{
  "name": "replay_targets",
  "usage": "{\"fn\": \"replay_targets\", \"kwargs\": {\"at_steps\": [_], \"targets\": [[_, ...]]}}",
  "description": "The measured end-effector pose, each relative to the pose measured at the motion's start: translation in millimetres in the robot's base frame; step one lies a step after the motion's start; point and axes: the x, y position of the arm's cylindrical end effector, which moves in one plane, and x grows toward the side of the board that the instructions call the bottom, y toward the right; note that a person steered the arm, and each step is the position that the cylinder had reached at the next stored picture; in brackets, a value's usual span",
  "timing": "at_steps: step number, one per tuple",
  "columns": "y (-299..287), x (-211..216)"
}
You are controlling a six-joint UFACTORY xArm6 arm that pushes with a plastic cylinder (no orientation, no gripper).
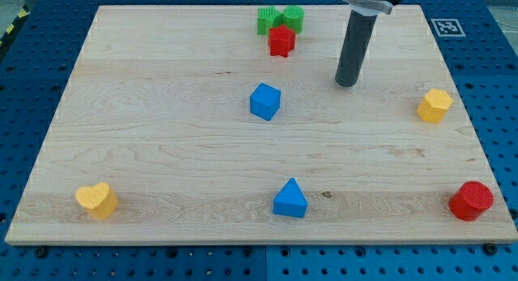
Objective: Move the red circle diagonally to the bottom right of the yellow hexagon
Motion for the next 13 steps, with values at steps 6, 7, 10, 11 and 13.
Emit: {"fn": "replay_targets", "kwargs": {"at_steps": [6,7,10,11,13], "targets": [[6.2,79.0],[6.2,79.0],[12.7,102.0],[43.2,113.3],[44.4,114.0]]}}
